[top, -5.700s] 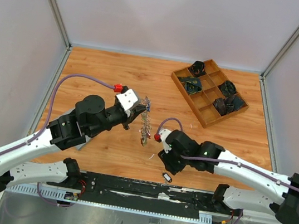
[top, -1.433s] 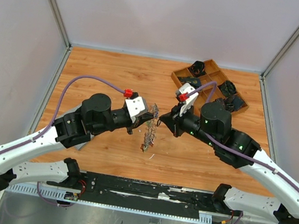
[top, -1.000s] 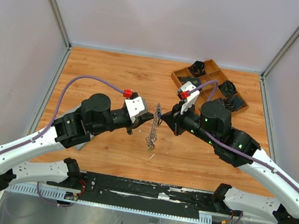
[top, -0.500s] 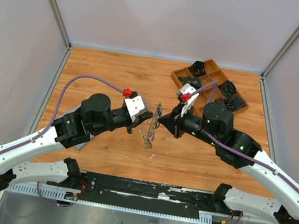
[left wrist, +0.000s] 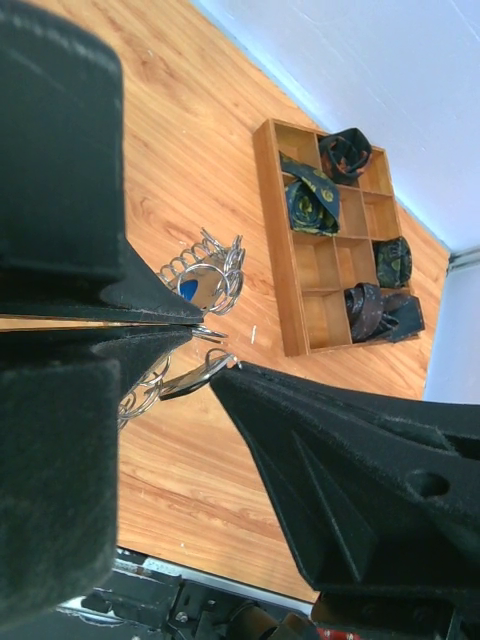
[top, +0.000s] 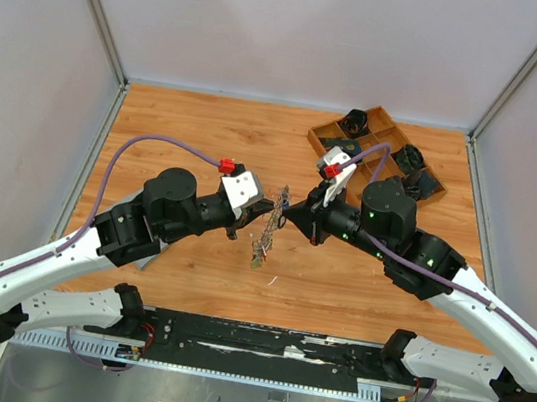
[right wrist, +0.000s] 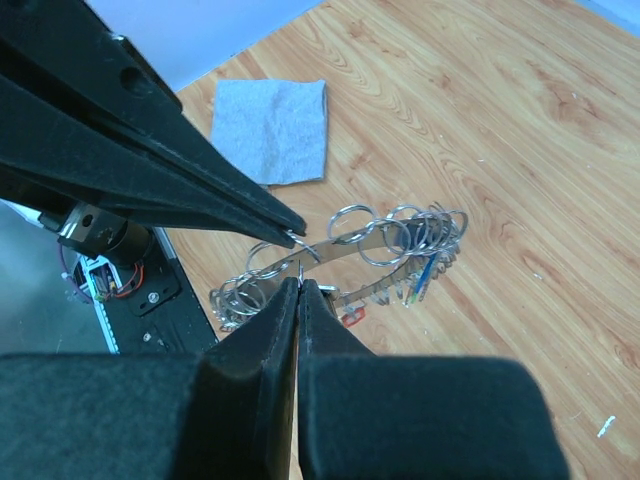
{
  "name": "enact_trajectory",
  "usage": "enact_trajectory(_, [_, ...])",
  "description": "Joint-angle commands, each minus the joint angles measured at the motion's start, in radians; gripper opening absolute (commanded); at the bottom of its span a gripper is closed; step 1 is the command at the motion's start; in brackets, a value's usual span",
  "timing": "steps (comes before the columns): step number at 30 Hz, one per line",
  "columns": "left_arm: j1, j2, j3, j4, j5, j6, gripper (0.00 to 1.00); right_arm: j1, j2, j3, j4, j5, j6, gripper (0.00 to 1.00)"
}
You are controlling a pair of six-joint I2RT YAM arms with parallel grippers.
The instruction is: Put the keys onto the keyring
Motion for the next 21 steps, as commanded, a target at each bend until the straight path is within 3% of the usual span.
enact_trajectory(1, [0.001, -0.027, 0.037, 0.084, 0.007, -0.004, 0.00, -0.028, -0.002, -0.018, 0.027, 0.030, 0.034, 0.00])
enact_trajectory(21, [0.001, -0.039, 0.032, 0.086, 0.009, -0.005, 0.01, -0.043, 0.014, -0.032, 0.038, 0.005, 0.083, 0.01])
